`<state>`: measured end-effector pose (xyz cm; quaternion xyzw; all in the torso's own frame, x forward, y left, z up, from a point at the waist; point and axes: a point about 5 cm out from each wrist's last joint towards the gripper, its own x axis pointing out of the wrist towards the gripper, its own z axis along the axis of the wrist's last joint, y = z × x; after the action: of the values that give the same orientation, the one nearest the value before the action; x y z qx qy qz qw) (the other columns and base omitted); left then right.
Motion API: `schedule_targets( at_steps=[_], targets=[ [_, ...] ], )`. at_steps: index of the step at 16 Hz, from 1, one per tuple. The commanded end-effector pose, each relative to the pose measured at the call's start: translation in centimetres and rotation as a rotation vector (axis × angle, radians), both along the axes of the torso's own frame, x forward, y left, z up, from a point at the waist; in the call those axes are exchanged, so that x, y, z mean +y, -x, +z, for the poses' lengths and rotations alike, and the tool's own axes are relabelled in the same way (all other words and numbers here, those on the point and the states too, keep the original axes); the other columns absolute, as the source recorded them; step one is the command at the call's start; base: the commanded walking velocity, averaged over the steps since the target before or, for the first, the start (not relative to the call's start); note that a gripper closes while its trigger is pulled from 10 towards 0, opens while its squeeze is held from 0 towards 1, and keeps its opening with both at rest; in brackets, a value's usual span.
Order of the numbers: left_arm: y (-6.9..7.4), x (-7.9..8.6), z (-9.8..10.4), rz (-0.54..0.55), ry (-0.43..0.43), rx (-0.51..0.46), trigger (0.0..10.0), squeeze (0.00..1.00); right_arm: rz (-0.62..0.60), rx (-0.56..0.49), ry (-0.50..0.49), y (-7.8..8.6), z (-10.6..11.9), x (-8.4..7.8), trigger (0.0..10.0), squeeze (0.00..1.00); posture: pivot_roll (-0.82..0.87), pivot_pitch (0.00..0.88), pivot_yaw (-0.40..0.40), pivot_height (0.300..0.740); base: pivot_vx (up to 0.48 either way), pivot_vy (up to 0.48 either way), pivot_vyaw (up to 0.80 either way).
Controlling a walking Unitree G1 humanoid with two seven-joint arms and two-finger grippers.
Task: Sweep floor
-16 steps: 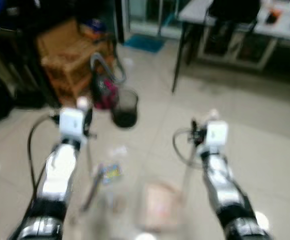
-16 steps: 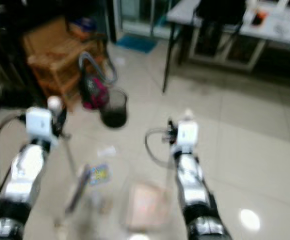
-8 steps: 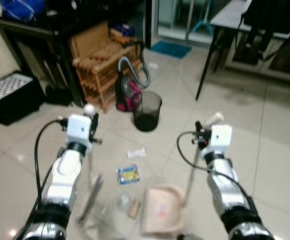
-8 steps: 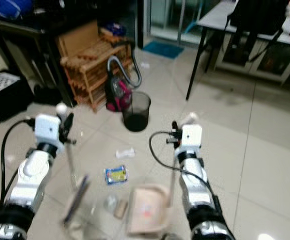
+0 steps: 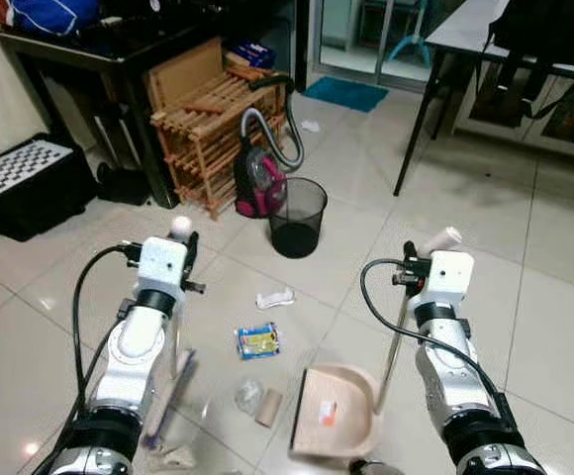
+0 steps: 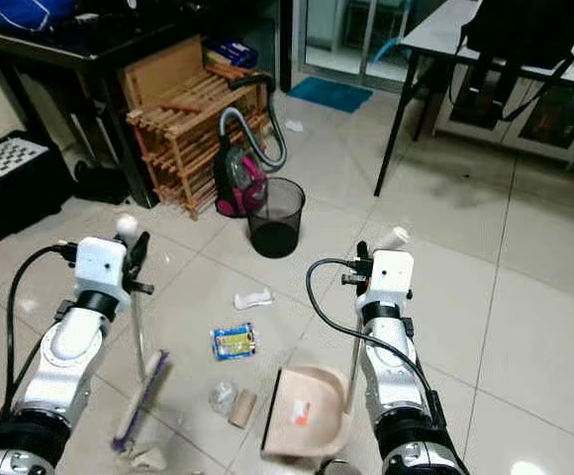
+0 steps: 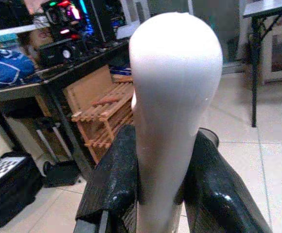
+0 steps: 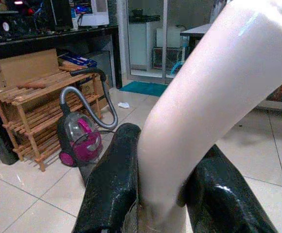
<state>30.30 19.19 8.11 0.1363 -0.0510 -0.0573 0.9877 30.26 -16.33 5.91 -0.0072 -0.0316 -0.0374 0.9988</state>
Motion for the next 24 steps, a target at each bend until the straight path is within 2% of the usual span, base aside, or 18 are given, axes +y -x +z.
schedule_targets(
  at_steps=[1, 4, 6, 11, 14, 18, 21, 22, 24],
  targets=[
    [-0.3, -0.6, 0.4, -0.04, -0.003, -0.022, 10.0, 0.0, -0.006, -0.047, 0.015, -0.4, 0.9, 0.2, 10.0, 0.0, -0.05, 0.1, 0.043, 0.74, 0.0, 0.0, 0.0],
    [-0.6, -1.6, -0.4, -0.073, 0.055, 0.03, 10.0, 0.0, -0.057, -0.063, 0.032, -0.4, 0.9, 0.1, 10.0, 0.0, -0.04, 0.15, 0.038, 0.74, 0.0, 0.0, 0.0],
    [-1.3, -1.9, -0.6, -0.071, 0.047, 0.055, 10.0, 0.0, -0.077, -0.055, 0.048, -0.6, 0.7, 0.5, 10.0, 0.0, -0.05, 0.177, 0.041, 0.74, 0.0, 0.0, 0.0],
    [-3.0, -2.9, 0.1, -0.057, 0.013, 0.052, 10.0, 0.0, -0.043, 0.057, 0.109, -0.1, -1.1, 2.4, 10.0, 0.0, -0.05, 0.2, 0.042, 0.74, 0.0, 0.0, 0.0],
    [-3.4, -3.6, 0.5, -0.071, 0.034, 0.038, 10.0, 0.0, -0.024, 0.068, 0.058, 0.1, -1.5, 3.1, 10.0, 0.0, -0.06, 0.202, 0.042, 0.74, 0.0, 0.0, 0.0],
    [-3.6, -5.5, 1.1, -0.147, 0.153, 0.013, 10.0, 0.0, -0.077, 0.073, -0.023, 0.1, -1.5, 3.0, 10.0, 0.0, -0.06, 0.193, 0.039, 0.74, 0.0, 0.0, 0.0],
    [-3.4, -7.5, 1.6, -0.242, 0.273, 0.007, 10.0, 0.0, -0.083, 0.072, -0.105, 0.1, -1.4, 3.2, 10.0, 0.0, -0.06, 0.177, 0.038, 0.74, 0.0, 0.0, 0.0],
    [-3.2, -8.4, 1.7, -0.306, 0.314, 0.019, 10.0, 0.0, -0.088, 0.082, -0.113, 0.2, -1.6, 3.1, 10.0, 0.0, -0.06, 0.172, 0.038, 0.74, 0.0, 0.0, 0.0],
    [-2.9, -9.3, 1.9, -0.383, 0.342, 0.027, 10.0, 0.0, -0.104, 0.093, -0.126, 0.1, -1.7, 2.9, 10.0, 0.0, -0.05, 0.159, 0.04, 0.74, 0.0, 0.0, 0.0]
  ],
)
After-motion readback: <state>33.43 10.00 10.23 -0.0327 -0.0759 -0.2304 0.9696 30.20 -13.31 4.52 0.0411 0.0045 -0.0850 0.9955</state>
